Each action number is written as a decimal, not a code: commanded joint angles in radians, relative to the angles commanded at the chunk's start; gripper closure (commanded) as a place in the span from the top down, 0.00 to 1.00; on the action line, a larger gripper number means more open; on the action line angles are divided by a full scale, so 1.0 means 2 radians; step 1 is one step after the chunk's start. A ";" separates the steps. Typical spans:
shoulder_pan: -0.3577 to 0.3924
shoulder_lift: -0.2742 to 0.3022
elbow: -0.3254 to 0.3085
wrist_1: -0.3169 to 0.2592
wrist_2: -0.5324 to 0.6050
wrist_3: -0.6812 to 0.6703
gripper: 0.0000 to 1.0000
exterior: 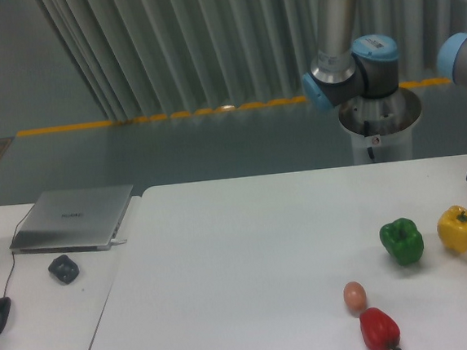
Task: Place the green peppers in a basket
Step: 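Move the gripper in toward the yellow and green peppers, then lower the open gripper toward the green pepper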
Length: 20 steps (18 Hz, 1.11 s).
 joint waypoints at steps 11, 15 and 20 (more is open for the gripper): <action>-0.011 0.031 -0.002 -0.044 0.000 -0.017 1.00; -0.022 0.038 -0.005 -0.057 0.003 -0.026 1.00; -0.023 0.041 -0.010 -0.061 0.018 -0.025 1.00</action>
